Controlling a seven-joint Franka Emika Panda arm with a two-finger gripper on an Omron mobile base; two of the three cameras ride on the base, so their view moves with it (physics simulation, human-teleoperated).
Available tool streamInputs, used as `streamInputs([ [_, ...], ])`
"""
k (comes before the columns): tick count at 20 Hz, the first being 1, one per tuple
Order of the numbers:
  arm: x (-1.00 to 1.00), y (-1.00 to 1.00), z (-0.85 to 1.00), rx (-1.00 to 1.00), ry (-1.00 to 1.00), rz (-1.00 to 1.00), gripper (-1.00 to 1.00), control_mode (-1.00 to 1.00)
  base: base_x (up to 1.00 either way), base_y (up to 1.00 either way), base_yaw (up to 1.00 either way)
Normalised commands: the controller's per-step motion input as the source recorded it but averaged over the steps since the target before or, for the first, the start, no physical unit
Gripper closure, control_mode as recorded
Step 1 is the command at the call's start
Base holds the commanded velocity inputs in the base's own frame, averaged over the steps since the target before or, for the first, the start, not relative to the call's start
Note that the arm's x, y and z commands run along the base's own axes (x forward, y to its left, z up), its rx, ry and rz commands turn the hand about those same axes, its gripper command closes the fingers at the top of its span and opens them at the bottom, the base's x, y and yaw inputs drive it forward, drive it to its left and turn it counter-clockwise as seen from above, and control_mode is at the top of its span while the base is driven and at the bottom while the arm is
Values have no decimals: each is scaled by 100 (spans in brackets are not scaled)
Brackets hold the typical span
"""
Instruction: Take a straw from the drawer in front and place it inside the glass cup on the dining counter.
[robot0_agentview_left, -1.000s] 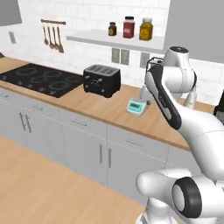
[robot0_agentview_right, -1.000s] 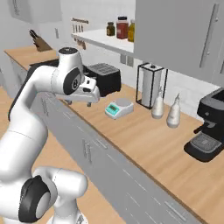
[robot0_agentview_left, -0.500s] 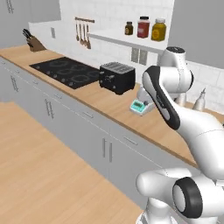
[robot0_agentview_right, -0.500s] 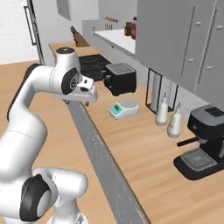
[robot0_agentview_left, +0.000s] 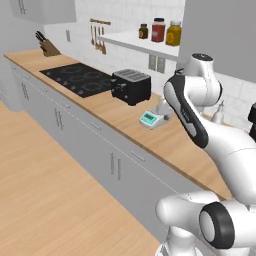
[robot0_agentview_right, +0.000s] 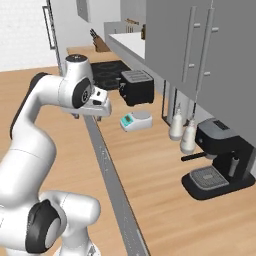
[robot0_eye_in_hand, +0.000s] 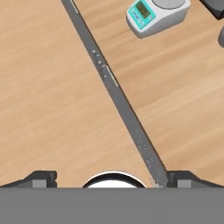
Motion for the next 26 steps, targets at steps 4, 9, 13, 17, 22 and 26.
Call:
streamInputs([
  [4,6,53,-1,-4,-8,0,-100,-100,0,0,0],
  [9,3,98,-38,-29,-11,-6,-100,-100,0,0,0],
  [13,24,89,-60,-34,0,-14,-100,-100,0,0,0],
  [17,38,61,-66,-32,0,-14,-100,-100,0,0,0],
  [22,43,35,-69,-35,0,-15,-100,-100,0,0,0],
  [26,42,6,-69,-34,0,-18,-100,-100,0,0,0],
])
